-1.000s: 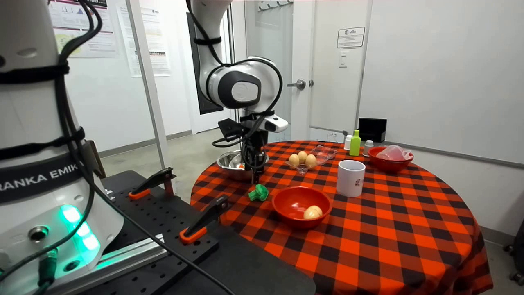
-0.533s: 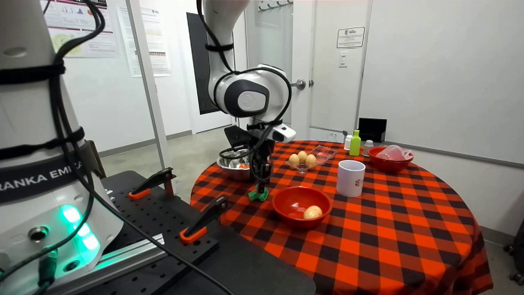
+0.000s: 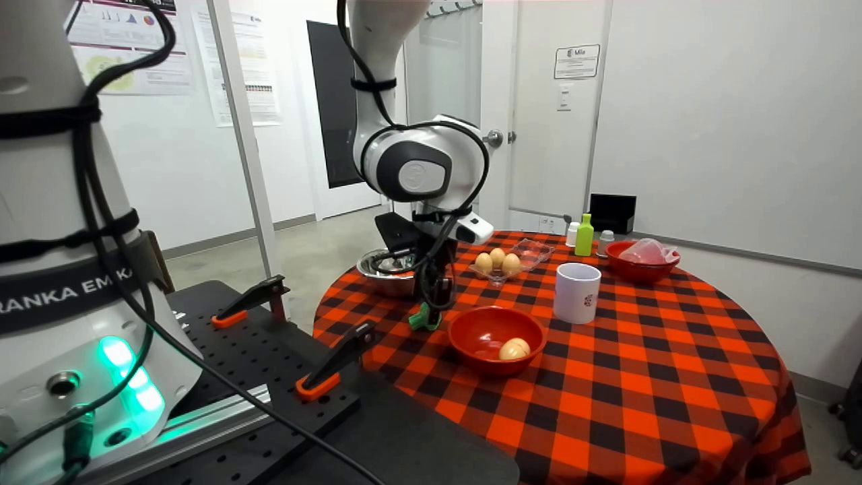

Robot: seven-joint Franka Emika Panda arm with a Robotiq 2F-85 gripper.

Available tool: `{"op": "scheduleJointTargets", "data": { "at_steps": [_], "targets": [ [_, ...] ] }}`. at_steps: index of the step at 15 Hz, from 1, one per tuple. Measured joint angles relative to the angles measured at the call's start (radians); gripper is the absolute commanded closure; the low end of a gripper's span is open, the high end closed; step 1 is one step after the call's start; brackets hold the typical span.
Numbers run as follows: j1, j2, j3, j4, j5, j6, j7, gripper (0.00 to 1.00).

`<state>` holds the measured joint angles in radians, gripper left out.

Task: Put the egg, broccoli and tomato plush in the orange bowl

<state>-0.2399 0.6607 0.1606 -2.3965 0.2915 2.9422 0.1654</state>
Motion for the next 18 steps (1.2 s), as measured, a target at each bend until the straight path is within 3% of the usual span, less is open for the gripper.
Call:
{"op": "scheduleJointTargets", "data": {
  "at_steps": [11,12,14,18],
  "targets": [
    [-0.034,0.065,0.030,0.066,0.000,0.000,-0.051,0.00],
    [-0.034,0.070,0.031,0.071,0.000,0.000,-0.051,0.06],
    [-0.034,0.079,0.032,0.078,0.000,0.000,-0.051,0.33],
    [-0.034,0.090,0.033,0.086,0.000,0.000,-0.051,0.65]
  ]
}}
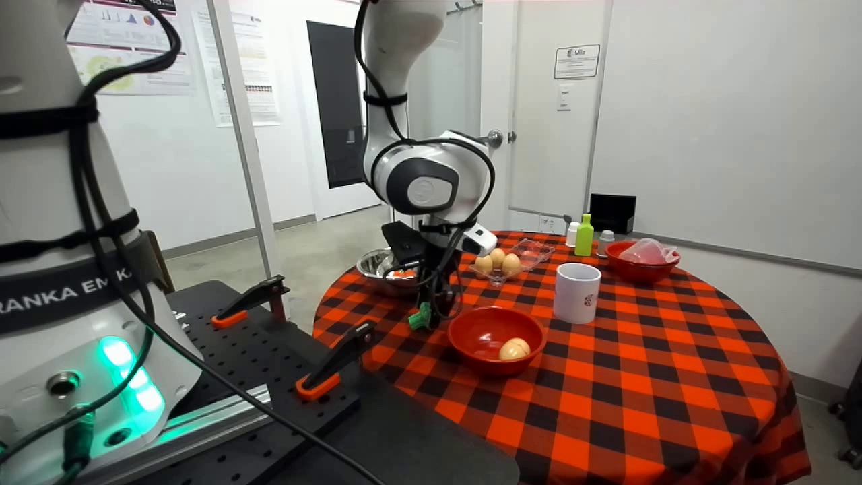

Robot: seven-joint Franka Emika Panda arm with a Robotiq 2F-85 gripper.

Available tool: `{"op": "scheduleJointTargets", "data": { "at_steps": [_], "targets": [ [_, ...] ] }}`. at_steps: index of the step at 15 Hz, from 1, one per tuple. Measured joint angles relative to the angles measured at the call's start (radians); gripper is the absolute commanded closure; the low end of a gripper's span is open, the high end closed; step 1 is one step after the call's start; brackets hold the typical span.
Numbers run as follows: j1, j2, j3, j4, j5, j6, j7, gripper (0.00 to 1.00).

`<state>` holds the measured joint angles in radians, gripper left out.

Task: Put the egg, broccoli and tomato plush in the orange bowl

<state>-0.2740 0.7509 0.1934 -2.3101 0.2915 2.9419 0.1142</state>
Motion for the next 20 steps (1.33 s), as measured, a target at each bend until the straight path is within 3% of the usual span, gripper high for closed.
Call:
{"op": "scheduleJointTargets", "data": {
  "at_steps": [10,20],
  "targets": [
    [0.013,-0.001,0.001,0.007,0.000,-0.001,0.000,0.66],
    [0.104,-0.128,-0.061,-0.034,0.000,-0.001,0.021,0.66]
  ]
}}
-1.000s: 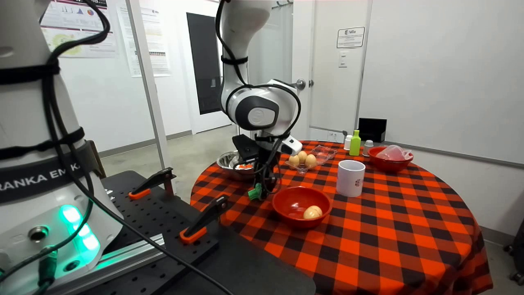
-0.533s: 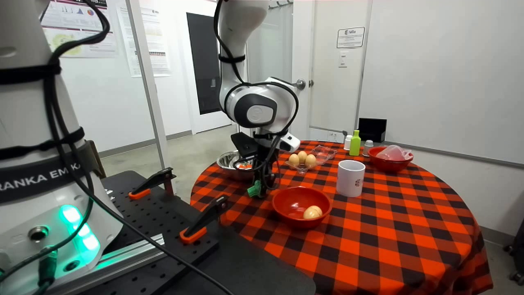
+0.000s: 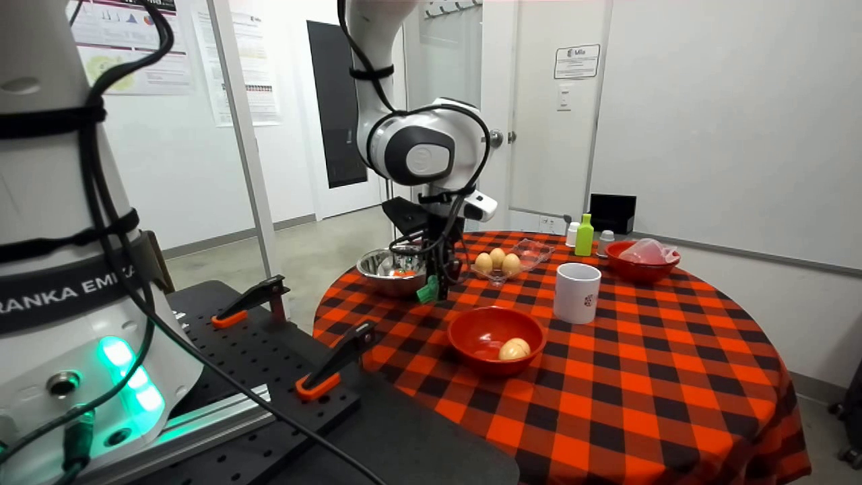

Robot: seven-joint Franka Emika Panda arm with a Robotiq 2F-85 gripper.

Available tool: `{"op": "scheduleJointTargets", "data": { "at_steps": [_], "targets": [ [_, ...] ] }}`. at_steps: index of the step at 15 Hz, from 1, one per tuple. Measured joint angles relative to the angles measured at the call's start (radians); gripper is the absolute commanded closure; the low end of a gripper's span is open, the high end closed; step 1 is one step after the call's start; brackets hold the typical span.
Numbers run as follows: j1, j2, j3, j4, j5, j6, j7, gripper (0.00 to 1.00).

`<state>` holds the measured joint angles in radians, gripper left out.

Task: Put the egg, broccoli and tomato plush in the orange bowl

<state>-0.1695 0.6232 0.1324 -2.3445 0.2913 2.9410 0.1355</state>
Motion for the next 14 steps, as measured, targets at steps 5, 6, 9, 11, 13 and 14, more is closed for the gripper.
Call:
{"op": "scheduleJointTargets", "data": {
  "at_steps": [5,6,9,11,13,14],
  "targets": [
    [-0.007,-0.081,-0.049,-0.039,0.000,0.000,0.000,0.66],
    [-0.010,-0.092,-0.064,-0.043,0.000,-0.001,-0.001,0.66],
    [-0.021,-0.111,-0.109,-0.046,-0.006,-0.004,-0.006,0.66],
    [-0.023,-0.115,-0.143,-0.045,-0.017,-0.008,-0.007,0.66],
    [-0.024,-0.115,-0.173,-0.041,-0.032,-0.013,-0.009,0.66],
    [-0.026,-0.115,-0.185,-0.036,-0.039,-0.018,-0.012,0.66]
  ]
}}
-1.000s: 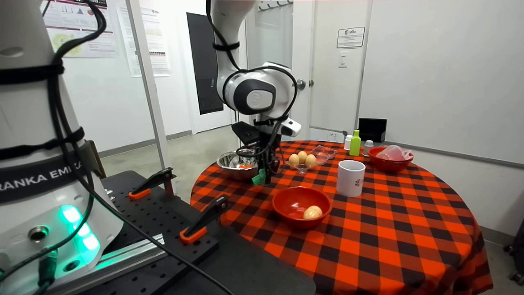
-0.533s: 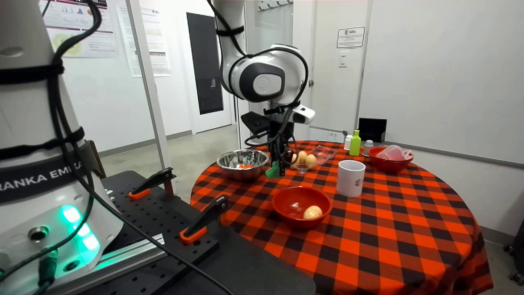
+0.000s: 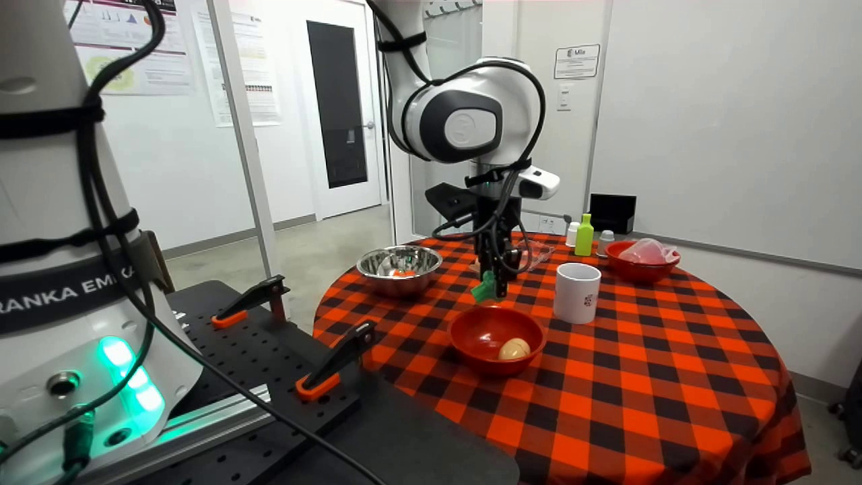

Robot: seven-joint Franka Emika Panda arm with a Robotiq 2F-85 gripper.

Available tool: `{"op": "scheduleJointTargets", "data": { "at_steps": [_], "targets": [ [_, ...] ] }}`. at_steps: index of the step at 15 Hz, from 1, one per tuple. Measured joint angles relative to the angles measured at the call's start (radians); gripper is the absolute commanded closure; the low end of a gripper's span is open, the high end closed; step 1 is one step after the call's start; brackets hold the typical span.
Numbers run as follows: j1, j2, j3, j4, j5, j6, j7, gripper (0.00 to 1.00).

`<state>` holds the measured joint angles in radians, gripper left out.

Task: Put the egg, broccoli and tomato plush in the orange bowl

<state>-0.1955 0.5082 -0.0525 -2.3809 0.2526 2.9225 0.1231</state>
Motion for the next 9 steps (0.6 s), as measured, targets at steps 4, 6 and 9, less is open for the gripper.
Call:
{"op": "scheduleJointTargets", "data": {
  "at_steps": [4,6,9],
  "targets": [
    [-0.027,0.012,-0.012,0.033,-0.012,-0.046,-0.027,0.66],
    [-0.044,0.031,-0.010,0.054,-0.012,-0.070,-0.048,0.66],
    [-0.068,0.076,-0.005,0.091,-0.012,-0.099,-0.076,0.66]
  ]
}}
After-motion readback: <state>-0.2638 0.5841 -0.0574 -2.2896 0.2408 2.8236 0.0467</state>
